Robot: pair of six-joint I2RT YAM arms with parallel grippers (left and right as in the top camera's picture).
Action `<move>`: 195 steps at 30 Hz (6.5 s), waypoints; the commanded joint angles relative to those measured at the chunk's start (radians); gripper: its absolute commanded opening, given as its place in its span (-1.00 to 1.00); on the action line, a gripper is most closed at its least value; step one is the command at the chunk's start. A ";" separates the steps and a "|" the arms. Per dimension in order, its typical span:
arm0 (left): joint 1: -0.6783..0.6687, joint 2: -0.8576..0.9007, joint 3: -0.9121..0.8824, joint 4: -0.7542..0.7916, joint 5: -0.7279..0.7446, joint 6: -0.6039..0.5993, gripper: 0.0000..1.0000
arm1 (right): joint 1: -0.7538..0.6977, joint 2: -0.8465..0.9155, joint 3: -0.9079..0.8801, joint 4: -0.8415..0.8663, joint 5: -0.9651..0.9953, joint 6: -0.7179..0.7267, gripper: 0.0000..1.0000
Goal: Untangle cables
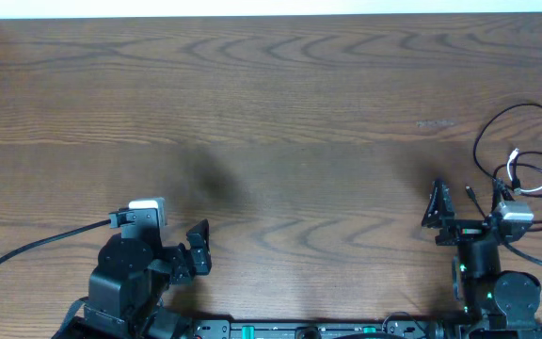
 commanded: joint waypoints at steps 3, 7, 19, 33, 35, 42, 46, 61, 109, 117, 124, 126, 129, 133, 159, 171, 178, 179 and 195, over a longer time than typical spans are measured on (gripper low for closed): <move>-0.003 -0.005 -0.006 0.000 -0.013 -0.001 0.96 | -0.010 -0.039 -0.058 0.048 0.043 -0.011 0.98; -0.003 -0.005 -0.006 0.000 -0.013 -0.001 0.96 | -0.010 -0.039 -0.092 0.065 0.087 -0.011 0.99; -0.003 -0.005 -0.006 0.000 -0.013 -0.001 0.96 | -0.010 -0.039 -0.172 0.027 0.082 -0.187 0.99; -0.003 -0.005 -0.006 0.000 -0.013 -0.001 0.96 | -0.014 -0.039 -0.172 0.023 0.043 -0.239 0.99; -0.003 -0.005 -0.006 0.000 -0.013 -0.001 0.95 | -0.014 -0.039 -0.172 0.023 0.022 -0.239 0.99; -0.003 -0.005 -0.006 0.000 -0.013 -0.001 0.96 | -0.016 -0.039 -0.172 0.023 0.024 -0.240 0.99; -0.003 -0.005 -0.006 0.000 -0.013 -0.001 0.96 | -0.016 -0.039 -0.172 0.023 0.024 -0.240 0.98; -0.003 -0.005 -0.006 0.000 -0.013 -0.001 0.96 | -0.016 -0.039 -0.172 0.023 0.024 -0.240 0.99; 0.346 -0.447 -0.836 1.021 0.117 0.241 0.95 | -0.016 -0.038 -0.172 0.024 0.024 -0.240 0.99; 0.344 -0.447 -0.836 0.919 0.132 0.293 0.95 | -0.016 -0.038 -0.172 0.024 0.024 -0.240 0.98; 0.344 -0.447 -0.836 0.921 0.131 0.276 0.96 | -0.016 -0.038 -0.172 0.024 0.024 -0.239 0.99; 0.344 -0.447 -0.836 0.921 0.131 0.276 0.95 | -0.016 -0.038 -0.172 0.024 0.024 -0.240 0.98; 0.345 -0.447 -0.836 0.921 0.131 0.276 0.96 | -0.016 -0.038 -0.172 0.024 0.024 -0.240 0.98; 0.345 -0.447 -0.836 0.921 0.131 0.276 0.96 | -0.016 -0.038 -0.172 0.024 0.024 -0.240 0.98; 0.256 -0.447 -0.836 0.921 0.132 0.285 0.95 | -0.016 -0.038 -0.172 0.024 0.024 -0.240 0.99; 0.256 -0.447 -0.836 0.931 0.254 0.486 0.95 | -0.016 -0.038 -0.172 0.024 0.024 -0.239 0.98; 0.256 -0.447 -0.836 0.932 0.254 0.482 0.96 | -0.016 -0.038 -0.172 0.024 0.024 -0.240 0.98; 0.256 -0.447 -0.836 0.933 0.254 0.482 0.95 | -0.016 -0.038 -0.172 0.024 0.024 -0.240 0.98; 0.293 -0.447 -0.836 0.935 0.254 0.482 0.96 | -0.016 -0.038 -0.172 0.024 0.024 -0.240 0.99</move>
